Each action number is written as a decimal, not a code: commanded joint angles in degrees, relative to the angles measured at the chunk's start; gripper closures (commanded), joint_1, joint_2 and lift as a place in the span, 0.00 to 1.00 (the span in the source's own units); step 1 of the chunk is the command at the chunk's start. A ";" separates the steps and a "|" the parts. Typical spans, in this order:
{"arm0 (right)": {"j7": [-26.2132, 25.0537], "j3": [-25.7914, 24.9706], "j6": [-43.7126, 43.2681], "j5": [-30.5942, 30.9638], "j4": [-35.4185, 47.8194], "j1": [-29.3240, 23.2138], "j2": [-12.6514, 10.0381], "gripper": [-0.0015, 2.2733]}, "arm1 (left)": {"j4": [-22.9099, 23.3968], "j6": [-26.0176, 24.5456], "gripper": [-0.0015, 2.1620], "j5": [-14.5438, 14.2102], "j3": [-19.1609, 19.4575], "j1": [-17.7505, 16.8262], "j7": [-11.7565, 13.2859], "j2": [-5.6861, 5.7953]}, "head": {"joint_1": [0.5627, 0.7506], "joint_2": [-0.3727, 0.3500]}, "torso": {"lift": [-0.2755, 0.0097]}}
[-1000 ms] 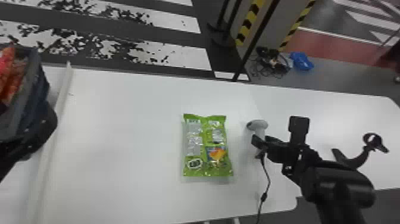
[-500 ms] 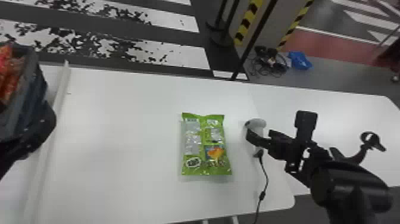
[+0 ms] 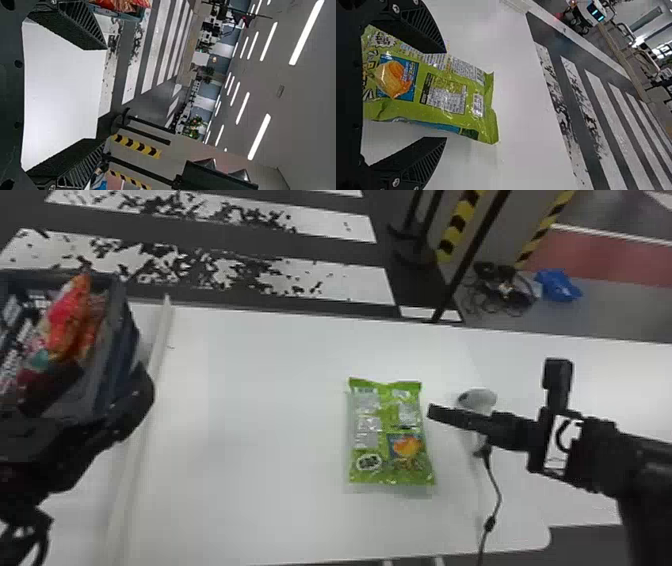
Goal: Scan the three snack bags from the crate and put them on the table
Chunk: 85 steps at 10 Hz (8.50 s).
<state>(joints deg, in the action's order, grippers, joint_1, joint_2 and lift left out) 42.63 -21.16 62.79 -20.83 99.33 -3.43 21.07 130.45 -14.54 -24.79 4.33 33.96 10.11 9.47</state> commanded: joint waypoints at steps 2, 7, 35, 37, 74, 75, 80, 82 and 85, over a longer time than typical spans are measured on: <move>5.27 6.49 -2.54 4.75 -11.00 6.77 2.57 0.05 | -0.02 -0.01 0.02 0.09 0.16 -0.03 0.00 0.02 | 0.70 0.28 | 0.64; 7.29 13.87 -10.98 8.61 -20.05 9.58 3.45 0.05 | -0.02 -0.18 0.02 0.09 0.33 0.05 -0.09 0.20 | 0.70 0.30 | 0.64; -53.36 -9.42 -28.73 -11.60 -16.36 1.41 1.08 0.00 | -2.31 0.52 0.02 -1.66 0.59 -3.02 -0.26 0.99 | 0.70 0.03 | 0.64; -48.17 -8.28 -31.54 -10.72 3.41 -7.03 -4.73 0.01 | -1.34 0.17 0.02 -0.96 0.68 -2.93 -0.79 0.81 | 0.70 0.03 | 0.64; -44.65 23.27 -57.38 8.97 9.48 -20.74 -8.86 0.02 | -28.94 -6.34 0.15 13.37 0.51 -27.45 -16.26 2.22 | 0.70 0.66 | 0.64; -44.65 23.19 -57.73 8.61 9.65 -21.09 -8.86 0.02 | -28.94 -8.44 0.21 13.37 0.95 -27.45 -16.17 2.22 | 0.70 0.67 | 0.64; -44.74 22.83 -58.44 8.26 11.06 -22.15 -8.86 0.01 | -20.41 -8.44 0.79 12.40 1.56 -23.06 -17.14 2.13 | 0.70 0.67 | 0.64; -44.74 22.83 -58.44 8.17 11.59 -22.41 -8.86 0.01 | -11.97 -8.44 0.79 12.84 2.44 -19.28 -18.46 2.13 | 0.70 0.66 | 0.64; -45.53 22.48 -57.91 7.91 13.35 -23.02 -9.03 0.01 | -2.04 -8.62 0.79 14.07 2.70 -14.89 -20.13 2.13 | 0.70 0.66 | 0.64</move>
<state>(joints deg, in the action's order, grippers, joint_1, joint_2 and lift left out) -2.72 1.48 4.53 -12.90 112.12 -26.28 12.11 126.62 -23.12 -11.02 7.00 18.30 -10.03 11.60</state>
